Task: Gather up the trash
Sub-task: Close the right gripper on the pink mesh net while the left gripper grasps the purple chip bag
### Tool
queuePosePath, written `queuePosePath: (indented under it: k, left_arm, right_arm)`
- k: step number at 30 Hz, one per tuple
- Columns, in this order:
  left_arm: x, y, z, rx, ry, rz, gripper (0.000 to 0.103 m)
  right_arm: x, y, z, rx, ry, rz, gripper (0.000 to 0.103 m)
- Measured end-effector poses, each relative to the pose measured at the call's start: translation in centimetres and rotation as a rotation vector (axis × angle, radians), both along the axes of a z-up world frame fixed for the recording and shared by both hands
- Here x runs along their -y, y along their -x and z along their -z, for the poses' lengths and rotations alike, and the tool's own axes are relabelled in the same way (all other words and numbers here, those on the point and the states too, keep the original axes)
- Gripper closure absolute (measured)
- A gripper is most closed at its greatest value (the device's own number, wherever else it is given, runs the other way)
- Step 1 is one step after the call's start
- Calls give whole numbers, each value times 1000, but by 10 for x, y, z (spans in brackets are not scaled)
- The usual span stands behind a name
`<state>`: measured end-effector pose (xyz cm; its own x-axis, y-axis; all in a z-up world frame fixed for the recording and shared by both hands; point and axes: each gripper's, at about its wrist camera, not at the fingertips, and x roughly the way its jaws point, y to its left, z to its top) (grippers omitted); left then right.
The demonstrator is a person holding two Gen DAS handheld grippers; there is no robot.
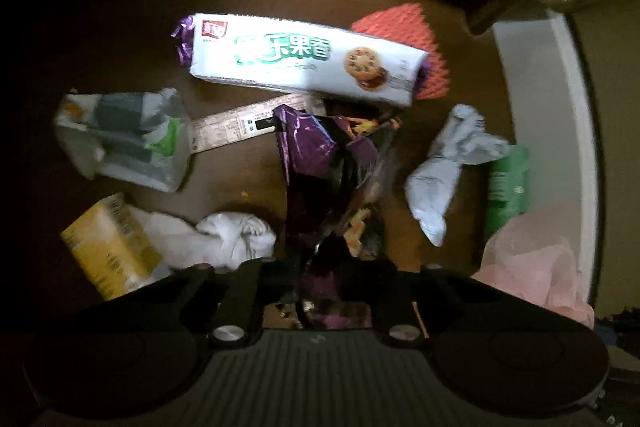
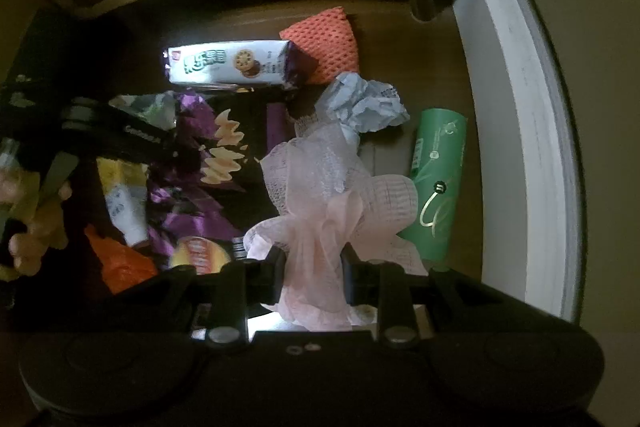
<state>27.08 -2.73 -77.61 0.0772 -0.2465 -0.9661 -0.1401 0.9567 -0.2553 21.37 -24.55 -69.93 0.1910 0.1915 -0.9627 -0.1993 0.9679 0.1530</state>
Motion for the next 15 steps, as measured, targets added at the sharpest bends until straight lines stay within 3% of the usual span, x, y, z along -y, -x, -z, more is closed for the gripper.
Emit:
queuePosePath:
  k: [7,12,15]
  left_arm:
    - [5,17,-59,16,-57,4,101]
    - [-5,21,-50,-12,-45,-16,100]
    - [-17,19,-33,-36,16,-74,95]
  right_arm:
    - [1,10,-51,19,-10,7,76]
    - [0,13,-76,51,-13,-27,76]
    - [2,12,-71,54,-14,-24,76]
